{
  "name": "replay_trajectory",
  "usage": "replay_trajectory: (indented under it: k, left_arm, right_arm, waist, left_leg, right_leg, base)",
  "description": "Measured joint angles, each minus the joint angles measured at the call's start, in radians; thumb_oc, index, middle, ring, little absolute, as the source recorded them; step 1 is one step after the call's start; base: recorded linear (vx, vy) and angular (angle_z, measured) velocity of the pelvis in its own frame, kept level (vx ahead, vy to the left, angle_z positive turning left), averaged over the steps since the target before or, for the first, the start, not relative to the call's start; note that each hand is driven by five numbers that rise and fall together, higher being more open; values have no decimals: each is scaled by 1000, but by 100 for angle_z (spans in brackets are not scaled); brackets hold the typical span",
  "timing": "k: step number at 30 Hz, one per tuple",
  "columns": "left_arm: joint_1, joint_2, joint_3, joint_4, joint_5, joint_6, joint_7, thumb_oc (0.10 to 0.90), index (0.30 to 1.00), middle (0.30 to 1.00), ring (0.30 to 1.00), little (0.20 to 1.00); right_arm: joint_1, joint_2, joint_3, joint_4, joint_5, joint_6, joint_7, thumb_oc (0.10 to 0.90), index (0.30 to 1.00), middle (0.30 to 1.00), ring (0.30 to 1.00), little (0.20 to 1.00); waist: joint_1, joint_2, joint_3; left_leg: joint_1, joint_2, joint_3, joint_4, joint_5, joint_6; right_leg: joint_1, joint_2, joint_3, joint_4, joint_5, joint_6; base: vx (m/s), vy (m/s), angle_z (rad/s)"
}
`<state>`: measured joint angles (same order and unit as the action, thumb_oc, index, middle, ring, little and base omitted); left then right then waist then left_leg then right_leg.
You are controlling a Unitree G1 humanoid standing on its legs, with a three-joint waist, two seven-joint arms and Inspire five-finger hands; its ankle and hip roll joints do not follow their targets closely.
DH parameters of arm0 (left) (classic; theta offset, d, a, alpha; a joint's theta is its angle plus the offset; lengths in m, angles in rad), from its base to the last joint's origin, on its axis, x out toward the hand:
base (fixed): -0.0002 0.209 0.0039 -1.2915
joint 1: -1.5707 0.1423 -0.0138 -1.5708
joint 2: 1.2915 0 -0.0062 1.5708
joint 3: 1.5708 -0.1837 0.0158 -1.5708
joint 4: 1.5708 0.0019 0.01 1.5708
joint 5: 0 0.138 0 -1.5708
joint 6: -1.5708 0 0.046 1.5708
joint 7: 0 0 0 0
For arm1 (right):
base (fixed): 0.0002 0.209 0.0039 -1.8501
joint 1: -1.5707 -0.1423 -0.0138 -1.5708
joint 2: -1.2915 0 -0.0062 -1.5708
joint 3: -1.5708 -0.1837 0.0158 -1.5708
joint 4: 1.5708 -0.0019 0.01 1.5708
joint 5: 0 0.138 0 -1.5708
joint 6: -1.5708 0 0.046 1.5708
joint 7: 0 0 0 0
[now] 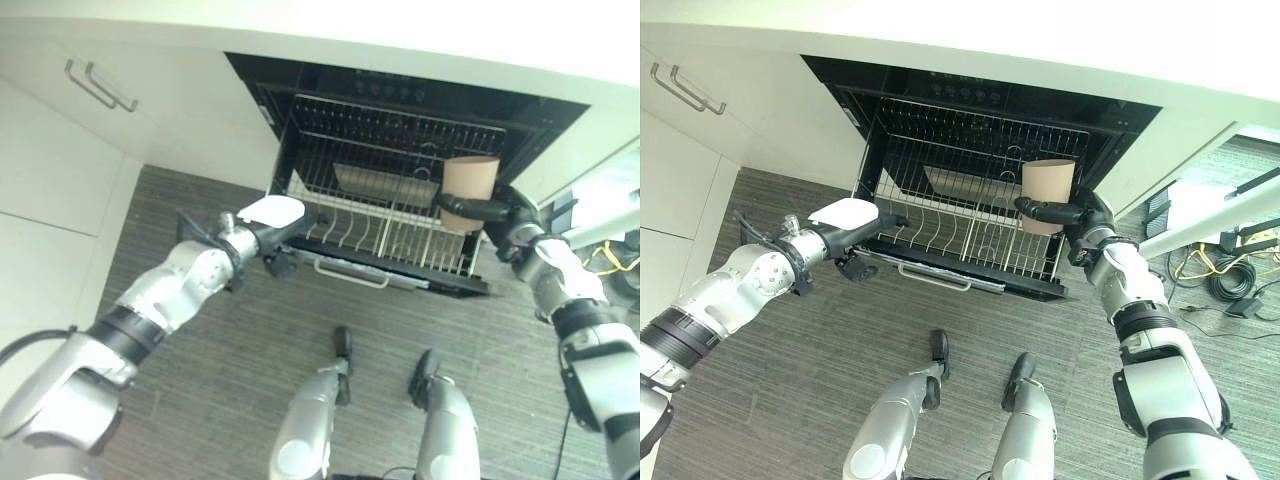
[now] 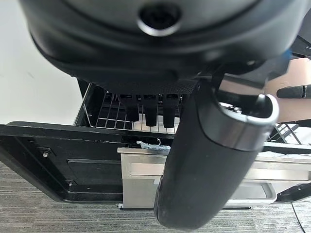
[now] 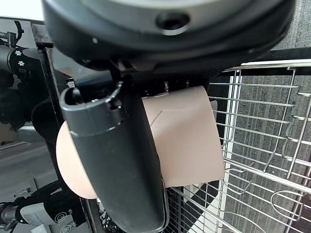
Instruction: Place the dishes in the dishwasher.
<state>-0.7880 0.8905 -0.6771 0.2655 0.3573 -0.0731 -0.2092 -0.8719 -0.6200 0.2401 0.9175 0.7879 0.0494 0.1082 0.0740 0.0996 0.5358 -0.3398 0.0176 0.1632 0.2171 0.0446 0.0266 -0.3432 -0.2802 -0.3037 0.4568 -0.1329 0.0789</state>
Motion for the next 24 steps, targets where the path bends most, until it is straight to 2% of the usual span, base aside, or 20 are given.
replay_trajectory:
  k: [1, 2, 3, 7, 10, 12, 15, 24]
  left_arm:
    - [0, 0, 0, -2, 0, 2, 0, 800, 900, 900, 900, 900]
    - [0, 0, 0, -2, 0, 3, 0, 800, 900, 900, 900, 900]
    - [0, 0, 0, -4, 0, 4, 0, 800, 900, 900, 900, 900]
    - [-4, -1, 0, -4, 0, 7, 1, 800, 900, 900, 900, 900]
    - [-4, -2, 0, -4, 1, 9, 4, 800, 900, 900, 900, 900]
    - [-4, -5, 0, -5, 1, 10, 5, 800, 900, 900, 900, 900]
    - [-1, -12, 0, -5, 2, 25, 8, 800, 900, 900, 900, 900]
    - [84, -26, 17, -53, 8, 37, 58, 800, 900, 900, 900, 900]
  right_arm:
    - [0, 4, 0, 0, 0, 0, -8, 530, 495, 495, 495, 495]
    - [0, 11, -1, 0, 0, 0, -14, 747, 820, 820, 820, 820]
    - [0, 18, -1, 0, 0, 0, -17, 800, 900, 900, 900, 900]
    - [0, 42, -1, 0, -7, -19, -34, 800, 900, 900, 900, 900]
    - [0, 64, -1, -5, -75, -54, -95, 800, 900, 900, 900, 900]
    - [0, 74, 0, -15, -135, -87, -153, 800, 900, 900, 900, 900]
    - [1, 110, 0, -62, -240, -109, -299, 800, 900, 900, 900, 900]
    - [54, 186, 3, -186, -479, -113, -608, 800, 900, 900, 900, 900]
  waist:
    - [0, 0, 0]
    - [-1, 0, 0]
    - [-2, 0, 0]
    - [-2, 1, 0]
    - [-3, 5, 2]
    - [-3, 14, 2]
    - [-3, 28, 2]
    - [-8, 33, -1]
  left_leg:
    - [-1, 0, 0, 0, 0, 0]
    - [-2, 0, 0, 0, 0, 0]
    - [-3, 0, 1, 0, 0, 0]
    - [-11, 0, 5, 0, 0, 0]
    - [-12, 0, 6, 0, 0, 0]
    - [-15, 0, 10, 0, 0, 0]
    - [-25, -1, 24, 0, 2, 3]
    - [-25, -7, 51, -14, 10, 14]
  right_leg:
    - [-1, 0, 0, 0, 0, 0]
    - [-2, 0, 0, 0, 0, 0]
    - [-4, 0, 1, 0, 0, 0]
    - [-16, -1, 5, 3, 1, 0]
    - [-18, -1, 7, 3, 1, 0]
    - [-23, -1, 11, 4, 2, 0]
    - [-42, -2, 26, 3, 11, 2]
    - [-64, -11, 52, -2, 26, 8]
  base:
    - [0, 0, 0]
    - [0, 0, 0]
    - [0, 0, 0]
    - [-10, 11, -2]
    - [-9, 23, -1]
    - [-5, 50, -4]
    - [-8, 84, -10]
    - [-4, 72, -7]
